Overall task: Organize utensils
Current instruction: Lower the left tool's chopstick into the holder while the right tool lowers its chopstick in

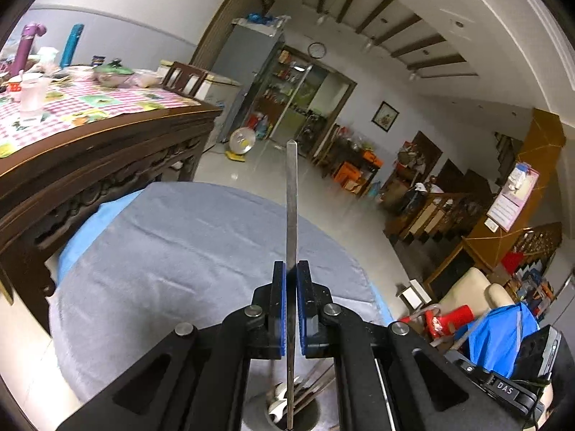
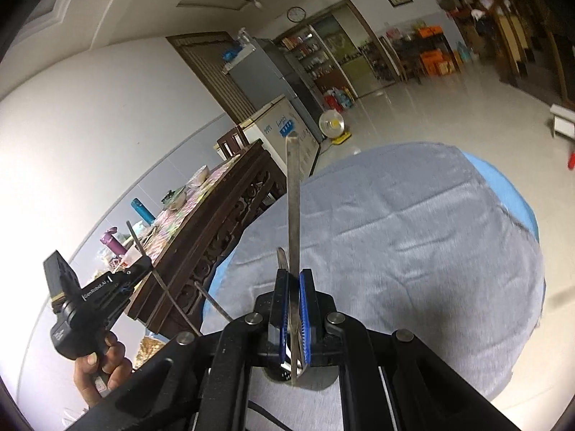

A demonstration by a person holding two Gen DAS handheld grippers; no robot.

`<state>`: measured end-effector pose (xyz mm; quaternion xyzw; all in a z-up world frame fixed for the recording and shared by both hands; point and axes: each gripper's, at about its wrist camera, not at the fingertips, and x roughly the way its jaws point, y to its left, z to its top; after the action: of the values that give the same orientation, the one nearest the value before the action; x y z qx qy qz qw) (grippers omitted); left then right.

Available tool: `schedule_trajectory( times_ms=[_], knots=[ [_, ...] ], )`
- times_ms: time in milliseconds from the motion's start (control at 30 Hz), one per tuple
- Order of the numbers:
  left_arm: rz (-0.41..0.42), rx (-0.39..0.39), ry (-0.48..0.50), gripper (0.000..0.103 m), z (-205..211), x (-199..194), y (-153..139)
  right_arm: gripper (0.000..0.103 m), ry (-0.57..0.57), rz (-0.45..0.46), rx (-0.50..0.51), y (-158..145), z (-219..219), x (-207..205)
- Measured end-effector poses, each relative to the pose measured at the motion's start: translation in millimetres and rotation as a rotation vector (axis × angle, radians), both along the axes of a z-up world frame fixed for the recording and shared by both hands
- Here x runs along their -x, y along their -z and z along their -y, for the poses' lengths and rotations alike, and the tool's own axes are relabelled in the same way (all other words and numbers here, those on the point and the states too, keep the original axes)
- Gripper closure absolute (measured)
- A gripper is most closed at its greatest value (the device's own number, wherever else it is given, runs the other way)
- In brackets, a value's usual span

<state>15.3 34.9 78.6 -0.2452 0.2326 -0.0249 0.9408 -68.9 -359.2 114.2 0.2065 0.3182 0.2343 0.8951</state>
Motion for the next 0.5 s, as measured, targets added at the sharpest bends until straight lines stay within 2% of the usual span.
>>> schedule_trajectory(
  times_ms=[500],
  knots=[
    [0.051, -0.117, 0.015, 0.097, 41, -28, 19, 0.096, -0.019, 0.078, 0.119, 1, -48, -11]
  ],
)
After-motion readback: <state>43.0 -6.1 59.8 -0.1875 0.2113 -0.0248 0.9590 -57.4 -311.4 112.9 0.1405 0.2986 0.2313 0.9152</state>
